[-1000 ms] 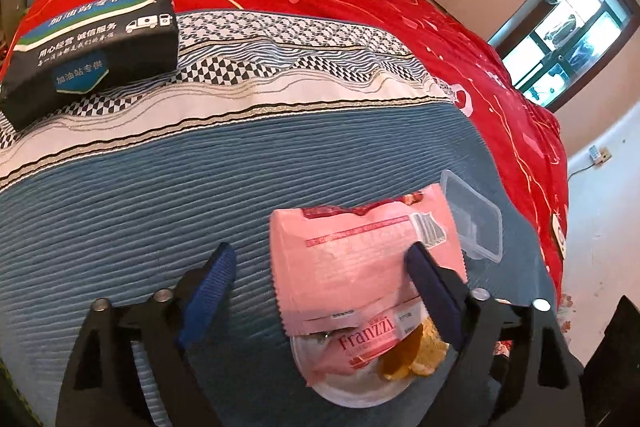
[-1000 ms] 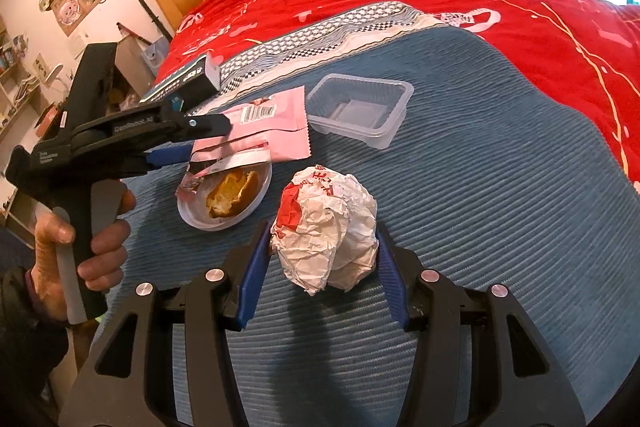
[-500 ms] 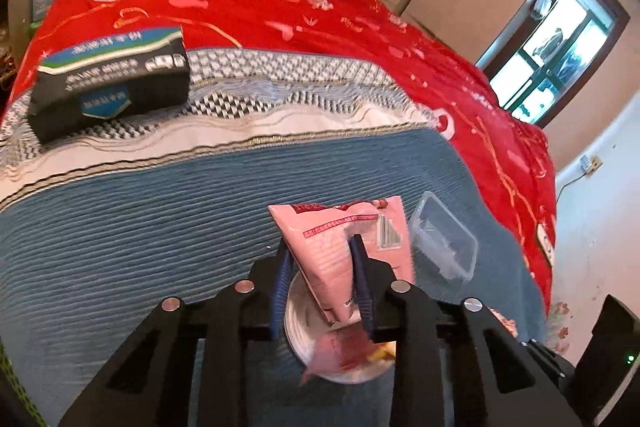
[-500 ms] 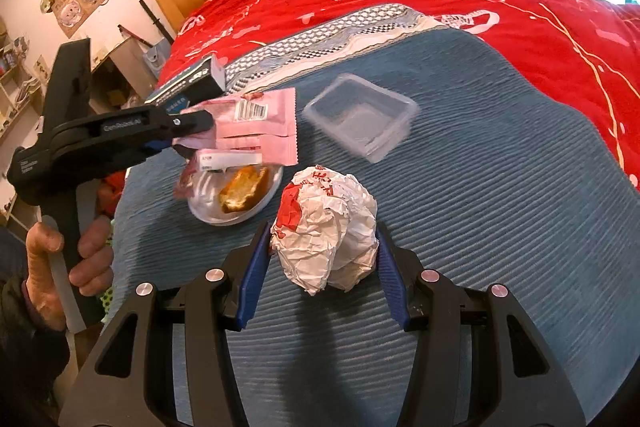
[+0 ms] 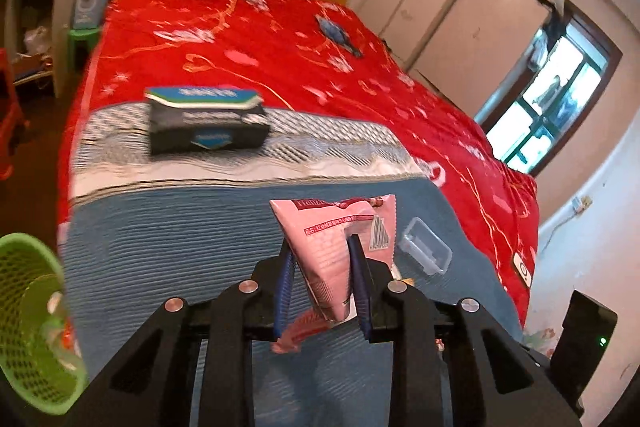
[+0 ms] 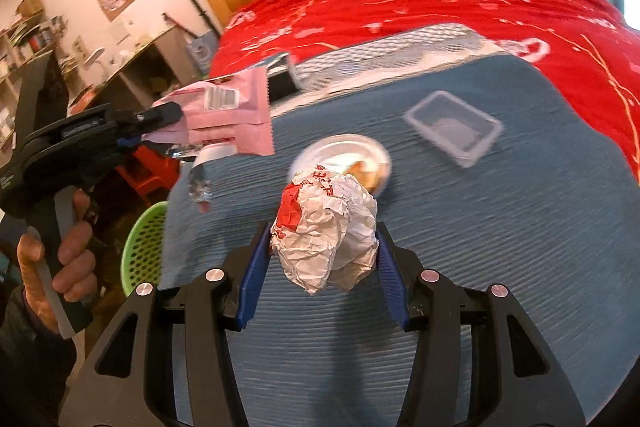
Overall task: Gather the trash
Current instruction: 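Carry the paper and packet over the wastebasket and open both tools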
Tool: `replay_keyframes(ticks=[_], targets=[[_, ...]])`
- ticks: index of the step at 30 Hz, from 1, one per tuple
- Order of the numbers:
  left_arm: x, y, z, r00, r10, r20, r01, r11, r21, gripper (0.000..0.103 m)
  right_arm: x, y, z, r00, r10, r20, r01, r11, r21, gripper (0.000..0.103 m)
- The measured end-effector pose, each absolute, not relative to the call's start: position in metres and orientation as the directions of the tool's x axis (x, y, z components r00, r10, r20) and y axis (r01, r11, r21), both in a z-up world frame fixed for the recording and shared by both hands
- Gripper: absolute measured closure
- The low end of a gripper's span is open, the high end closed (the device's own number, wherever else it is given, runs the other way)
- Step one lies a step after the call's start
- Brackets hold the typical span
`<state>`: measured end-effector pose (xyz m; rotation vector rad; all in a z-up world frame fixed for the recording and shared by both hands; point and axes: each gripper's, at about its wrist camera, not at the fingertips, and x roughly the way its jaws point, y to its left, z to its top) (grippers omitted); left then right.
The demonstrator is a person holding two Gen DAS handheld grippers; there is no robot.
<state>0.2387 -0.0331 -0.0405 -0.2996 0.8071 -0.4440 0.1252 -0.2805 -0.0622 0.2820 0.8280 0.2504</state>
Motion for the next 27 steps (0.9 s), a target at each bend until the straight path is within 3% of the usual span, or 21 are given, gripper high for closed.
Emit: replay_keyframes(ticks=[12,18,27], targets=[[0.174,0.109,-0.036,0.731,-0.268,-0.627,0.059,0.941,-0.333,0.077,0.137,-0.178,-0.051,0.577,0.445,-0.685,-0.3,0.895,0.33,0.052],[0.159,0.175,-0.058,0.735,-0.12,-0.668,-0.083,0.961,-0.263,0.077,0.142,-0.129,-0.049,0.538,0.483,-0.691,-0.384,0.87,0.309,0.052],[0.16,0.235,-0.11,0.656,-0.004,-0.755,-0.221,0.955,-0.198,0.077,0.149,-0.071,-0.053,0.485,0.505,-0.713,-0.462,0.841,0.281,0.052]])
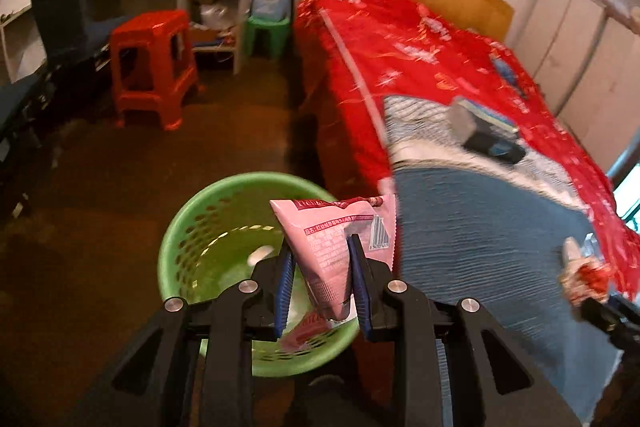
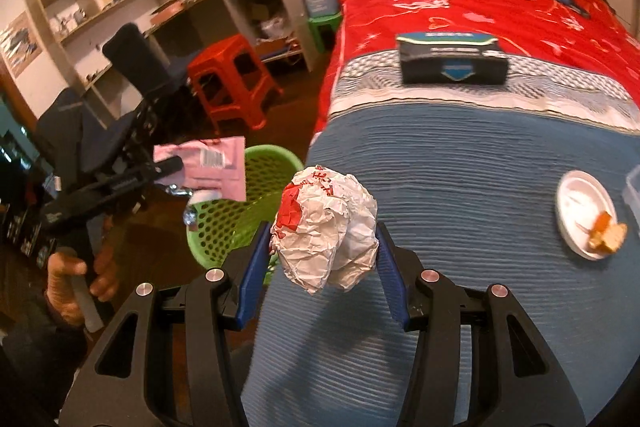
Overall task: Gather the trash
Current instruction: 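Carry the paper and packet over the wastebasket and open both tools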
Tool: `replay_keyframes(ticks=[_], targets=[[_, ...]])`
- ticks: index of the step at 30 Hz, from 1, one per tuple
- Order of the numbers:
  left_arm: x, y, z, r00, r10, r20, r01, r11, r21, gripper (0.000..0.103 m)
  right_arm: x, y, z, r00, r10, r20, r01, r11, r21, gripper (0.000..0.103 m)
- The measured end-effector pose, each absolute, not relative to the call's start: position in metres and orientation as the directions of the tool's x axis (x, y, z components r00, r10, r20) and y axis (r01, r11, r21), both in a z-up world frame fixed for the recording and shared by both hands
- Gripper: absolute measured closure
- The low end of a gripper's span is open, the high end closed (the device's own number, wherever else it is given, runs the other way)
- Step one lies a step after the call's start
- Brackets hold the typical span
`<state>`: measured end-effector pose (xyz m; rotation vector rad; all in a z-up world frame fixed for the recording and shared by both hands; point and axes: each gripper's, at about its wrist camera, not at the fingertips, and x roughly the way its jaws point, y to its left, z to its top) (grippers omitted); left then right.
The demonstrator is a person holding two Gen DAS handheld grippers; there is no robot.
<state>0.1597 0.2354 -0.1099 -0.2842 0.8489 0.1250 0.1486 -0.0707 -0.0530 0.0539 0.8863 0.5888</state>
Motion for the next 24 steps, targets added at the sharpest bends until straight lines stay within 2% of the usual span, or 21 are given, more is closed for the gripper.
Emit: replay_keyframes(ticks=[5,7,9,11,18,20,23,24], targets=[[0.164,0.252,-0.134,0.617,0.016,-0.787,-0.256,0.95,-0.181,0.071,0.152,-0.044,-0.056,0.461,0.507,-0.728,-0.49,0.83,0.268,0.052],[0.164,0.258,-0.142,0.602,0.024,-0.798,-0.276,0.944,-0.179,0.065,0.153,-0.035,-0.058,0.454,0.509,-0.731,-0.497,0.826,0.265,0.052],[0.163,0.265,-0.149,0.593,0.025,-0.805,-0.294,0.937,-0.187,0.065,0.156,-0.024,-0.06,0.443,0.513,-0.735,-0.507,0.82,0.267,0.052],[0.161,0.274,-0.155,0.584,0.024,-0.812,-0.314,0.928,-0.199,0.059,0.158,-0.017,-0.062,0.434,0.517,-0.738,-0.513,0.815,0.269,0.052],[0.145,0.289,-0.159,0.576,0.039,-0.816,-0.358,0.91,-0.209,0.05,0.169,0.022,-0.072,0.387,0.536,-0.75,-0.554,0.786,0.275,0.052],[0.137,0.293,-0.158,0.577,0.052,-0.815,-0.372,0.905,-0.206,0.043,0.171,0.038,-0.077,0.373,0.538,-0.756,-0.568,0.776,0.273,0.052],[0.126,0.298,-0.156,0.579,0.062,-0.813,-0.387,0.899,-0.207,0.04,0.176,0.054,-0.083,0.349,0.544,-0.763,-0.575,0.767,0.283,0.051],[0.122,0.299,-0.155,0.578,0.073,-0.813,-0.397,0.895,-0.202,0.033,0.178,0.061,-0.086,0.337,0.546,-0.767,-0.577,0.763,0.29,0.05]])
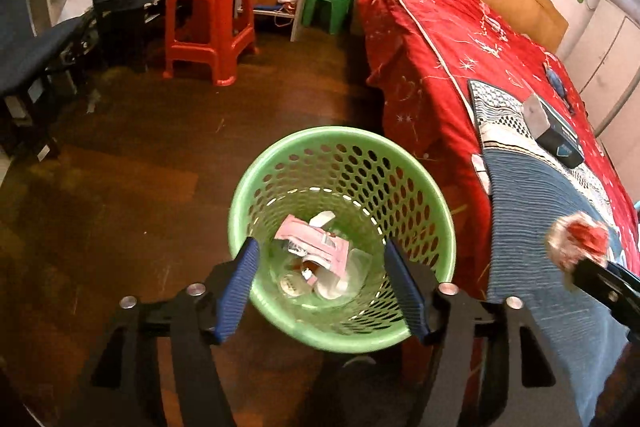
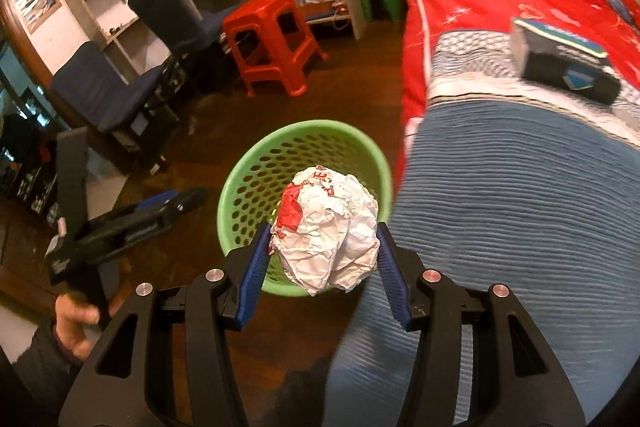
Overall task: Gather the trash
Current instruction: 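Carry the paper and packet over the wastebasket and open both tools, then move the right tool to the small clear box while the left tool approaches the white plate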
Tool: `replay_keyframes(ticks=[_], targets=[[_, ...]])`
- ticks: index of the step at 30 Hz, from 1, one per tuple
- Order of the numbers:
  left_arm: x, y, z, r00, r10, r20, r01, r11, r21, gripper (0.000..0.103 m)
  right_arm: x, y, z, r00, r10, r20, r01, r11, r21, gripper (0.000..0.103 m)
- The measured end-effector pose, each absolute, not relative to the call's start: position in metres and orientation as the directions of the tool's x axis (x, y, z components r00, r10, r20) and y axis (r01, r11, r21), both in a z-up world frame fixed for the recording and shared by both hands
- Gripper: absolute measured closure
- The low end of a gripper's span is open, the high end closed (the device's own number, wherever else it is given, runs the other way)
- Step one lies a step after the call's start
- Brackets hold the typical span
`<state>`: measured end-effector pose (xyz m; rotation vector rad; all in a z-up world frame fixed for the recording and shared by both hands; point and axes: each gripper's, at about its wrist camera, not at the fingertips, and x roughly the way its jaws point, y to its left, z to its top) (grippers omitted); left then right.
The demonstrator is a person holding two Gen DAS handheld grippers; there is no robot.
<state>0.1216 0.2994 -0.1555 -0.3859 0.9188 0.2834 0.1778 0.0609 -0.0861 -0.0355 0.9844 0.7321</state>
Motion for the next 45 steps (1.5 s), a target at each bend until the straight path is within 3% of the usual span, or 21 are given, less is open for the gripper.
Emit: replay_keyframes(ticks=[7,12,20,30,45], targets=[[0.1,0.306,-0.152,0.576,0.14,-0.806,-0.428,0.891,-0.15,0.019,0.189,0.098,-0.096,0.289,0.569,-0.77,-0.577,0.745,0.334,0.048],[0.09,0.309,-0.148,0.586,0.171,-0.792,-0.448,0.883,-0.14,0.01,0.192,0.106,-0.092,0.284,0.593,-0.754,-0.575,0.734,0.36,0.041],[0.088,0.292,-0.14,0.594,0.183,-0.783,-0.42,0.901,-0.108,0.007,0.188,0.088,-0.078,0.32,0.597,-0.735,-0.574,0.74,0.351,0.035],[0.093,0.243,-0.121,0.617,0.184,-0.765,-0.321,0.947,-0.032,0.007,0.176,-0.01,-0.06,0.455,0.541,-0.708,-0.483,0.817,0.314,0.03],[0.131,0.131,-0.09,0.648,-0.002,-0.761,-0.065,0.996,-0.057,0.007,0.181,-0.225,-0.044,0.648,0.27,-0.712,-0.208,0.962,0.176,0.028]])
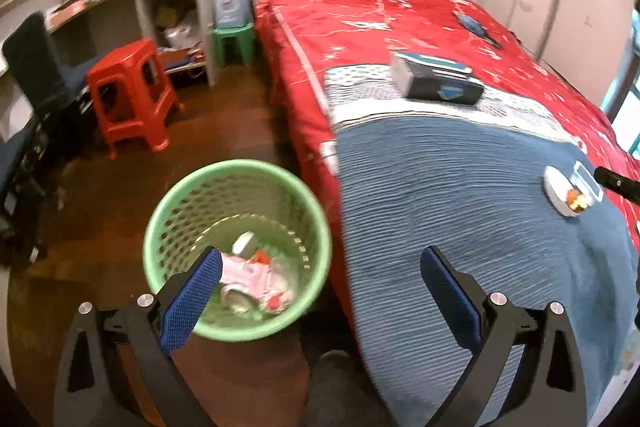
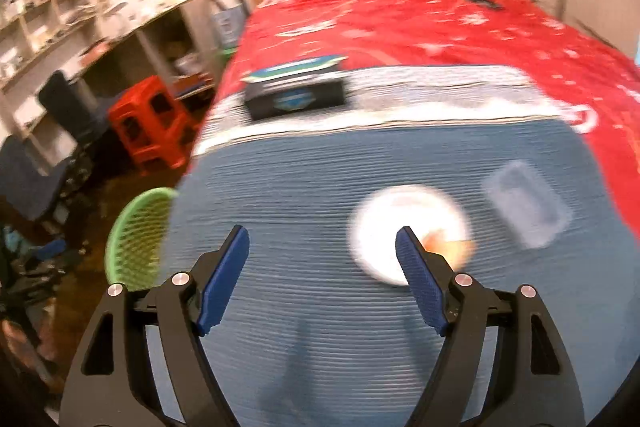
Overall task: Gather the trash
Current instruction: 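Move the right tool to the small clear box while the left tool approaches the white plate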
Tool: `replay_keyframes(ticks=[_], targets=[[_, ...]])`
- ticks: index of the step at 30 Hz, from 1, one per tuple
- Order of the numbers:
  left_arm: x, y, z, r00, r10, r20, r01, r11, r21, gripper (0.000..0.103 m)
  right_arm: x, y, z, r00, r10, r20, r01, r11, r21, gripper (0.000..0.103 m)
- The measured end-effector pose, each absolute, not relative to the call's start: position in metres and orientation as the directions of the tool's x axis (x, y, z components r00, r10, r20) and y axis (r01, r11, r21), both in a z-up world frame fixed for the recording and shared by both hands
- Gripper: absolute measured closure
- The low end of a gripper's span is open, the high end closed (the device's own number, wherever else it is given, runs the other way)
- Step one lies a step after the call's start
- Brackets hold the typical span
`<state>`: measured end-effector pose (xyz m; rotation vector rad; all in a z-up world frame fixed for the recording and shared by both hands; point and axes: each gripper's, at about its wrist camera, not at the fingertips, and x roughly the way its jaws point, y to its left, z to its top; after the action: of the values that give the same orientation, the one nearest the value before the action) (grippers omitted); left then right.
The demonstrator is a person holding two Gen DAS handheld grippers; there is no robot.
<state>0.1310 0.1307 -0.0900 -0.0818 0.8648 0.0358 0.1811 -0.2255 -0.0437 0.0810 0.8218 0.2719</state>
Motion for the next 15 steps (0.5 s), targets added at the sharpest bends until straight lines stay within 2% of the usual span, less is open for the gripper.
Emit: replay_keyframes(ticks=[7,15], targets=[[0.156,0.076,-0.085,0.638,-0.077,-0.766,0.027,0.997,-0.078,0.007,0.202,-0.322,-0.058,0.662,0.139,-0.736,-0.115,0.99,0.084,0.028],[0.179,0.011,-0.084,0.623,-0.148,-0.768,0.142,0.987,-0.076,0.007,0.231,-0.361,-0.086,0.604,0.136,-0.785,-0.187,0.982,0.027,0.028]])
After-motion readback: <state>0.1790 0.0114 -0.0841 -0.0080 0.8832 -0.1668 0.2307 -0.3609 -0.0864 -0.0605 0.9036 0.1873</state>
